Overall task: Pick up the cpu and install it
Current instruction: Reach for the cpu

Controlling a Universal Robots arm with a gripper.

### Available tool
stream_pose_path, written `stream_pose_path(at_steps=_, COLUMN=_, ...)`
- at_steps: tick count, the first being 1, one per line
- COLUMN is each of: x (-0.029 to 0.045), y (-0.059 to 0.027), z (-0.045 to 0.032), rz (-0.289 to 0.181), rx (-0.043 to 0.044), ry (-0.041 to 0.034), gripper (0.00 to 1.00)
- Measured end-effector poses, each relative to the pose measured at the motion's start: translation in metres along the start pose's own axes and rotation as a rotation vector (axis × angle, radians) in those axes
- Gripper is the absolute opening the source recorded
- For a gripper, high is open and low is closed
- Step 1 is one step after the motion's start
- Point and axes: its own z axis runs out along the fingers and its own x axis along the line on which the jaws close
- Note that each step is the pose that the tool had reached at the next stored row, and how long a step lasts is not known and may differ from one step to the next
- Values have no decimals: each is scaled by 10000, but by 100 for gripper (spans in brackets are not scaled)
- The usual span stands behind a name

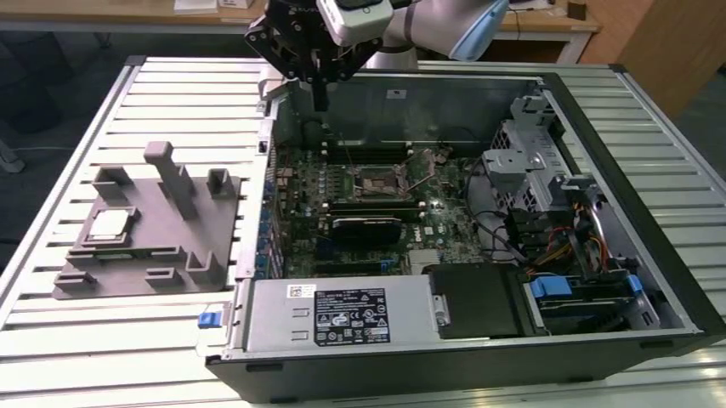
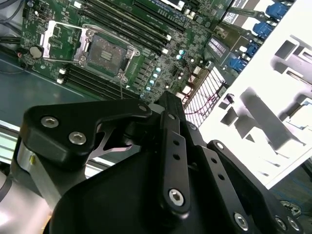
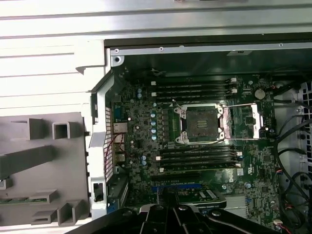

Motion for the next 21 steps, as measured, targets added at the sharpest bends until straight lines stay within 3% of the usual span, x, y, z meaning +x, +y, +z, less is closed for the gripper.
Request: stream_pose_path(at_steps=21, x=61, y=-5, z=8, rz=0, rx=-1, ry=1, gripper=11)
